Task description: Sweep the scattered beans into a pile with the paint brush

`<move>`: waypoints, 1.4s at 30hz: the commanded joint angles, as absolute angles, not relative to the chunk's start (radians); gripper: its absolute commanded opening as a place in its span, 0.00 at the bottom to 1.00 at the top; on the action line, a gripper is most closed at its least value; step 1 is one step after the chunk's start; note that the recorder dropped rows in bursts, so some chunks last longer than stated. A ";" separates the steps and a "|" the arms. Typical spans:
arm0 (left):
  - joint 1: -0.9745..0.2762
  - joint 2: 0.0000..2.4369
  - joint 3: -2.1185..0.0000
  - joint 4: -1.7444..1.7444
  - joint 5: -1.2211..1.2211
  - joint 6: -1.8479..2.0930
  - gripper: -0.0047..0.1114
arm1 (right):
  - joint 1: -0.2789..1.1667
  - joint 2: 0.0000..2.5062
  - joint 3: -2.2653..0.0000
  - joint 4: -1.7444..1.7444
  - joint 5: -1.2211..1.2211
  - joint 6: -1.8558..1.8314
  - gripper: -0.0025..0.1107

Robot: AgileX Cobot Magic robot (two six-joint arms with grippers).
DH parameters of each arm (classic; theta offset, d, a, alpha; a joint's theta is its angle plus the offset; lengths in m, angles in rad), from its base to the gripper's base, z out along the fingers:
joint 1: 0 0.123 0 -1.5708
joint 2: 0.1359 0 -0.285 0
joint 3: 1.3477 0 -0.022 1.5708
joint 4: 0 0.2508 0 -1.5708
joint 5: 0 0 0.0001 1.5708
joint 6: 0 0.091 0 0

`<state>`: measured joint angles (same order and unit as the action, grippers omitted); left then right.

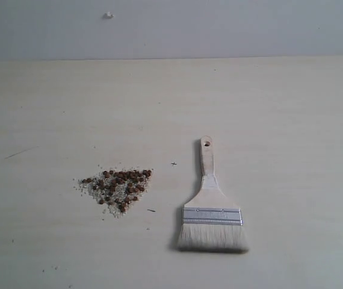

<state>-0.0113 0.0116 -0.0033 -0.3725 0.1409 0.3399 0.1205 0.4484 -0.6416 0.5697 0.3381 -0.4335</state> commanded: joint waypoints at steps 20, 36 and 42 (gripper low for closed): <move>-0.016 0.006 0.000 -0.377 0.140 0.335 0.04 | 0.035 0.187 -0.162 0.417 0.169 -0.381 0.02; -0.016 0.006 0.000 -0.377 0.140 0.337 0.04 | 0.035 0.093 0.000 0.010 0.143 0.092 0.02; -0.016 0.006 0.000 -0.377 0.140 0.337 0.04 | 0.035 0.085 0.000 0.022 0.275 0.099 0.02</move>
